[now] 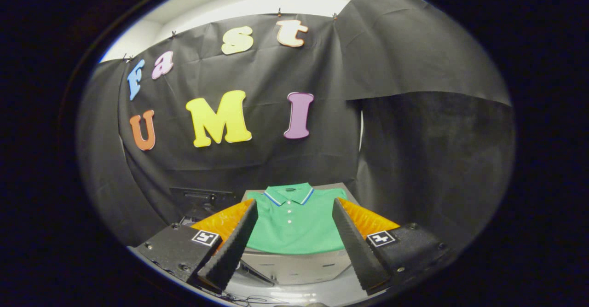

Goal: Put the clothes into the washing machine and then close the washing machine lid.

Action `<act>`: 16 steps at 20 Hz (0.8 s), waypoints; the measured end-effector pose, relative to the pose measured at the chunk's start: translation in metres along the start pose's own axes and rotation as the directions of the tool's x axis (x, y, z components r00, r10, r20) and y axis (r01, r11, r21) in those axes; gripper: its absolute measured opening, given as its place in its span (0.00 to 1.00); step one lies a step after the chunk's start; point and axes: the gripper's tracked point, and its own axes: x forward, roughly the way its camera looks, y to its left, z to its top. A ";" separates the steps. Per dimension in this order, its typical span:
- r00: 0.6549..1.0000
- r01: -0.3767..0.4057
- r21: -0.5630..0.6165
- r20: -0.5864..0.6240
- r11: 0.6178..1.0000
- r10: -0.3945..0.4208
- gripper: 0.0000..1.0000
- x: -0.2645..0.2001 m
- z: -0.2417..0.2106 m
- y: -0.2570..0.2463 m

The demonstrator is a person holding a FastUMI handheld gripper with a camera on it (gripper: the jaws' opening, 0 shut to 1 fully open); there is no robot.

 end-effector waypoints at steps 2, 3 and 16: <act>0.999 -0.015 -0.009 -0.045 1.000 0.015 1.00 0.029 0.001 0.006; 0.997 -0.023 -0.009 -0.072 1.000 0.023 1.00 0.045 -0.001 0.010; 0.867 -0.020 0.028 -0.497 0.999 0.031 0.96 0.182 -0.100 0.017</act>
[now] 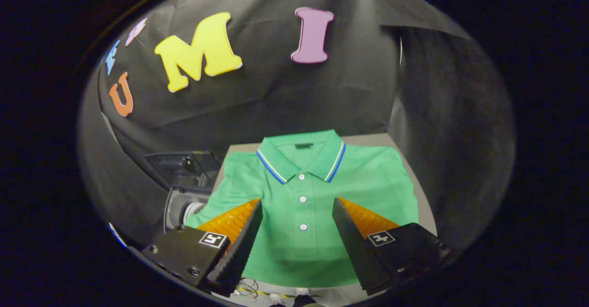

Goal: Put the clothes into the washing machine and then close the washing machine lid.

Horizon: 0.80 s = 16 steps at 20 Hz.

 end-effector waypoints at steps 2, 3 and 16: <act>0.997 0.029 0.025 -0.068 0.999 -0.027 0.96 0.017 -0.012 -0.008; 0.995 0.017 0.036 -0.094 0.999 -0.014 0.96 0.022 -0.017 -0.003; 0.972 0.113 -0.064 -0.199 0.992 -0.123 0.87 0.026 -0.022 -0.002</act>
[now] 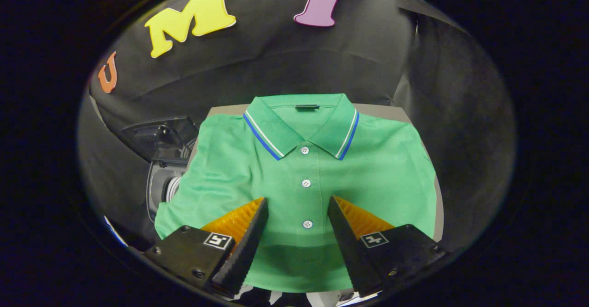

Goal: Put the clothes into the washing machine and then close the washing machine lid.

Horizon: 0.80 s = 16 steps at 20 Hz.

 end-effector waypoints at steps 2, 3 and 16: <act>1.000 0.015 0.016 -0.015 1.000 -0.015 0.79 0.000 0.007 -0.004; 1.000 0.017 0.013 -0.019 1.000 -0.017 0.72 -0.001 0.009 -0.005; 0.959 -0.085 0.100 0.278 0.991 0.054 0.05 -0.025 0.027 -0.006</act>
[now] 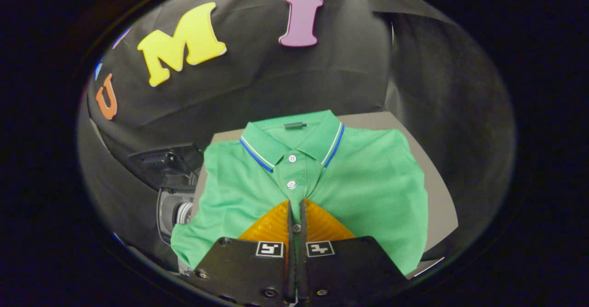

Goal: Put the clothes into the washing machine and then close the washing machine lid.

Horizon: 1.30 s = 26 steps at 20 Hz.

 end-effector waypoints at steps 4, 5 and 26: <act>0.985 -0.089 -0.013 0.147 0.996 0.090 0.05 -0.049 0.034 0.017; 0.978 -0.110 -0.013 0.177 0.994 0.111 0.05 -0.063 0.041 0.023; 0.777 -0.419 -0.191 0.431 0.888 0.459 0.05 -0.227 0.105 0.219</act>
